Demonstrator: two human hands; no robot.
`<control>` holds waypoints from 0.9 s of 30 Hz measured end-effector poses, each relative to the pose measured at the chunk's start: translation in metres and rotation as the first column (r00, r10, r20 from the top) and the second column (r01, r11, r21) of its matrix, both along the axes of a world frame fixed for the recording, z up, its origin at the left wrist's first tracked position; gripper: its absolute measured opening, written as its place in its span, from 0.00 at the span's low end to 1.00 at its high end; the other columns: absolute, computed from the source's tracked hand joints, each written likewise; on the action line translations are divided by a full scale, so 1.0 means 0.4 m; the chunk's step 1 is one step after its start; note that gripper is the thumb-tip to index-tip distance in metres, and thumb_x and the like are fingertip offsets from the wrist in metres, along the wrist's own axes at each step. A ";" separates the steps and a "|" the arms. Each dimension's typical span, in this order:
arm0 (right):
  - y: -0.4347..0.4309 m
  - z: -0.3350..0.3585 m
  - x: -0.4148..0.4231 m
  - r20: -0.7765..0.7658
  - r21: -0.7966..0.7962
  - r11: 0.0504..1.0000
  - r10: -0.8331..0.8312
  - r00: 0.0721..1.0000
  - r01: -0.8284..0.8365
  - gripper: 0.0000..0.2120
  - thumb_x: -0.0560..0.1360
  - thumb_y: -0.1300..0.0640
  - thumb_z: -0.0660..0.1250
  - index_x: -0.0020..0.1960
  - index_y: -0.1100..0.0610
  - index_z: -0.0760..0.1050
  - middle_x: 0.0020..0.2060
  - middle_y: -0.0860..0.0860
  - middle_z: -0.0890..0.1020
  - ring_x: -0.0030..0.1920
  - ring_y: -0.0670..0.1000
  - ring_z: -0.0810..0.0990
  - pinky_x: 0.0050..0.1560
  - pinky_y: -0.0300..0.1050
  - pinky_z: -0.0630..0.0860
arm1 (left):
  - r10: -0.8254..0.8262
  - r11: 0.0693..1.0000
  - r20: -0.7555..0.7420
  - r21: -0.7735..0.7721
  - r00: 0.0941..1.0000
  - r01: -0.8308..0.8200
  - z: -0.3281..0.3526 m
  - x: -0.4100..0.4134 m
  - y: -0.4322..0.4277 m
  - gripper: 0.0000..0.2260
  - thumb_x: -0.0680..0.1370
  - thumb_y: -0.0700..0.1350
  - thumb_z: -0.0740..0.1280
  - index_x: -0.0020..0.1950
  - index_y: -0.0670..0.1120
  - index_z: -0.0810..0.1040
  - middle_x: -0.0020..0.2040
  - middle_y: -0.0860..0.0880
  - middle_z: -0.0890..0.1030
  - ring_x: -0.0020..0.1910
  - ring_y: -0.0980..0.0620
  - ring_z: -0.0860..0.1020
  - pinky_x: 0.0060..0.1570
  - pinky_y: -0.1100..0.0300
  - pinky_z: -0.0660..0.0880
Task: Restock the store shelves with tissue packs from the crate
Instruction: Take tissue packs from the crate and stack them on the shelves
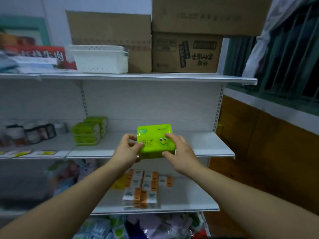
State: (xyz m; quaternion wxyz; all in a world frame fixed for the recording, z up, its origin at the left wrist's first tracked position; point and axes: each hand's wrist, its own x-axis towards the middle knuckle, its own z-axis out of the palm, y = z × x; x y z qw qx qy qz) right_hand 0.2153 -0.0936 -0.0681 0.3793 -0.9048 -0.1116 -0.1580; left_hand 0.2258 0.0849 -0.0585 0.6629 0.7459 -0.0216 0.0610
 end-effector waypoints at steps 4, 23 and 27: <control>0.177 -0.004 0.041 0.019 0.008 1.000 0.017 1.000 -0.017 0.27 0.74 0.53 0.69 0.70 0.47 0.65 0.64 0.50 0.70 0.62 0.51 0.71 0.56 0.37 0.64 | 0.016 1.000 0.004 0.022 1.000 -0.016 0.008 0.019 0.177 0.07 0.78 0.40 0.63 0.45 0.50 0.68 0.45 0.49 0.76 0.42 0.53 0.75 0.40 0.56 0.74; 0.714 -0.178 0.385 -0.243 -0.028 0.991 0.122 0.962 -0.133 0.23 0.78 0.61 0.58 0.72 0.50 0.63 0.68 0.54 0.70 0.65 0.55 0.71 0.58 0.39 0.66 | 0.207 0.964 -0.196 0.208 0.958 -0.166 -0.171 0.310 0.705 0.16 0.76 0.37 0.64 0.64 0.47 0.75 0.37 0.46 0.76 0.29 0.52 0.72 0.32 0.59 0.68; 0.766 -0.231 0.496 -0.293 -0.012 0.988 0.146 0.945 -0.156 0.23 0.78 0.62 0.58 0.71 0.50 0.64 0.69 0.53 0.70 0.66 0.54 0.70 0.57 0.38 0.67 | 0.266 0.959 -0.303 0.176 0.915 -0.221 -0.241 0.410 0.758 0.16 0.76 0.36 0.63 0.62 0.47 0.76 0.34 0.45 0.77 0.31 0.47 0.71 0.37 0.55 0.71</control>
